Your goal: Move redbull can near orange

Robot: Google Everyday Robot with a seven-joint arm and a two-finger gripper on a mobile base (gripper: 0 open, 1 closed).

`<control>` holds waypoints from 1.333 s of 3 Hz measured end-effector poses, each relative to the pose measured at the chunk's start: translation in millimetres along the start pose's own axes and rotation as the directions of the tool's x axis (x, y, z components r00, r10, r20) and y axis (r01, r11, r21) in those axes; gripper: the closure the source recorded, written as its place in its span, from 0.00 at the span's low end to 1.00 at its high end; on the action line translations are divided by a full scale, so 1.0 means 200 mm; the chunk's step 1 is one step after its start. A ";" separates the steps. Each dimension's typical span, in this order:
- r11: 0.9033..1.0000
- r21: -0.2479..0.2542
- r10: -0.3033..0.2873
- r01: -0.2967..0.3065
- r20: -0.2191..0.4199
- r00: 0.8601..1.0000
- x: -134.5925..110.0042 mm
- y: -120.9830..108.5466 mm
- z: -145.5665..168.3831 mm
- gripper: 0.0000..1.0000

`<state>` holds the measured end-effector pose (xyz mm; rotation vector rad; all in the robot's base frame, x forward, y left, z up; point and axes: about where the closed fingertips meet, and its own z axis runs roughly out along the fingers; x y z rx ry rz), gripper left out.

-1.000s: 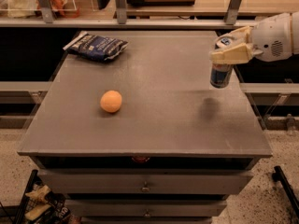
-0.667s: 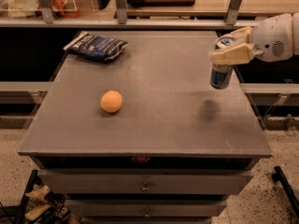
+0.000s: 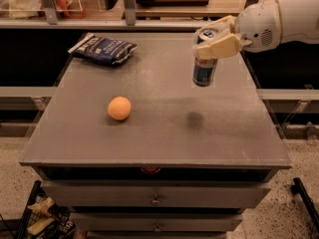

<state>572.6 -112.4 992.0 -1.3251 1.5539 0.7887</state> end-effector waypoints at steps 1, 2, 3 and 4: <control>0.991 -0.129 -0.032 0.038 0.054 0.998 -0.11 0.13 0.16 1.00; 0.990 -0.135 -0.033 0.040 0.056 0.998 -0.11 0.13 0.16 1.00; 0.983 -0.176 -0.045 0.056 0.069 0.997 -0.12 0.14 0.22 1.00; 0.962 -0.261 -0.061 0.085 0.096 0.993 -0.11 0.18 0.34 1.00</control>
Offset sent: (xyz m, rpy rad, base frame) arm -0.0148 0.0366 0.0055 0.0368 0.0060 0.1203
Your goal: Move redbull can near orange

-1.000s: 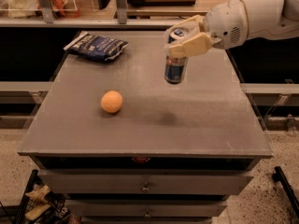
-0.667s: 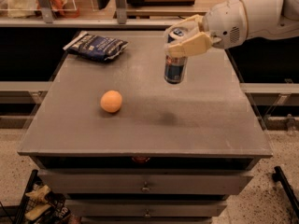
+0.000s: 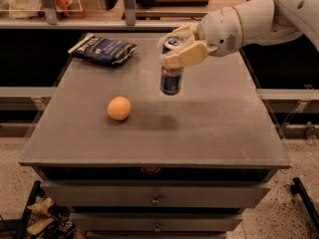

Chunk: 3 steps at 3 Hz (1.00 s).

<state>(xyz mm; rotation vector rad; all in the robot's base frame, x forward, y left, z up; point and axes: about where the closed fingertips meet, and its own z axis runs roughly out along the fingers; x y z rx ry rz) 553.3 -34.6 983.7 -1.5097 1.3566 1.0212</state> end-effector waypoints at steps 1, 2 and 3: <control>0.997 -0.077 -0.013 0.015 0.025 1.000 0.02 0.02 0.11 1.00; 0.990 -0.141 -0.024 0.030 0.040 0.999 0.03 0.04 0.21 1.00; 0.981 -0.192 -0.019 0.028 0.050 0.999 0.05 0.06 0.29 1.00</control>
Offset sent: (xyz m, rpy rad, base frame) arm -0.0170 0.0531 -0.0287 0.0358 0.0319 0.2246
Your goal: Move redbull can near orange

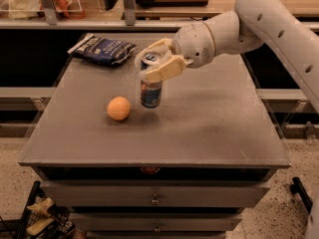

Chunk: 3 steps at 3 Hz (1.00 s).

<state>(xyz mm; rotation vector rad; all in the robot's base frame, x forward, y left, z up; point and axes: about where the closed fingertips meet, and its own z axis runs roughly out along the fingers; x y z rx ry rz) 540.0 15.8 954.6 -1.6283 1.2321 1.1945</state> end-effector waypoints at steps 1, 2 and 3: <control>0.999 -0.031 0.008 -0.008 0.007 1.000 0.03 0.00 0.04 1.00; 0.999 -0.051 0.014 -0.014 -0.008 1.000 0.05 0.00 0.08 1.00; 0.998 -0.069 0.007 -0.009 -0.033 0.999 0.04 0.00 0.12 0.82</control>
Offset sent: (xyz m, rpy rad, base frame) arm -0.0045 0.0153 -0.0202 -0.0390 0.0345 0.0628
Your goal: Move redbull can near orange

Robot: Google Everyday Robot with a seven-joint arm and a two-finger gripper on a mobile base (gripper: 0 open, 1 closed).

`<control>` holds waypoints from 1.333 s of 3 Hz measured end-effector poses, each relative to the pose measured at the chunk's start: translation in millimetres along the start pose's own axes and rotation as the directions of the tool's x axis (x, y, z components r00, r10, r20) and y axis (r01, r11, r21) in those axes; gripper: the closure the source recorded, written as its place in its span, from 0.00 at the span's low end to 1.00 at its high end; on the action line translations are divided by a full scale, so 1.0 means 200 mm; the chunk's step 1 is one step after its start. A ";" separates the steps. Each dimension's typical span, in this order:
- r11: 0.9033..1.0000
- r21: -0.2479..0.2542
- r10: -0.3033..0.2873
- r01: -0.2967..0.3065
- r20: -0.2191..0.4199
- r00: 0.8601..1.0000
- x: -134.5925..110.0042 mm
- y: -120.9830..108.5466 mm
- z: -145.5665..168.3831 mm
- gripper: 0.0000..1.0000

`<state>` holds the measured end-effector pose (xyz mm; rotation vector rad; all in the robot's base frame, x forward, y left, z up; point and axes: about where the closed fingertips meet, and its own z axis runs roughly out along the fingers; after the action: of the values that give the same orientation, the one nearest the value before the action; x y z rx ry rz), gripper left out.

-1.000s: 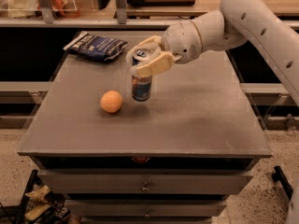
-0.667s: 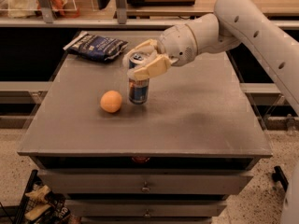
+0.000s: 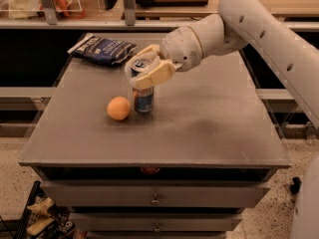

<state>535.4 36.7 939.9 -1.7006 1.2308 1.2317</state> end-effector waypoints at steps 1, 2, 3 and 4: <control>1.000 -0.007 -0.004 0.004 -0.013 1.000 0.00 0.00 0.02 0.59; 1.000 -0.017 -0.007 0.007 -0.019 1.000 0.00 0.00 0.04 0.35; 1.000 -0.027 -0.004 0.004 -0.018 1.000 0.00 0.00 0.07 0.12; 0.999 -0.046 0.001 -0.002 -0.013 1.000 0.02 0.01 0.10 0.00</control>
Offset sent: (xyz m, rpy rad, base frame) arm -0.0052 0.0068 -0.0039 -0.0271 -0.0084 0.0275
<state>527.8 52.2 930.5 -1.7433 1.2200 1.2611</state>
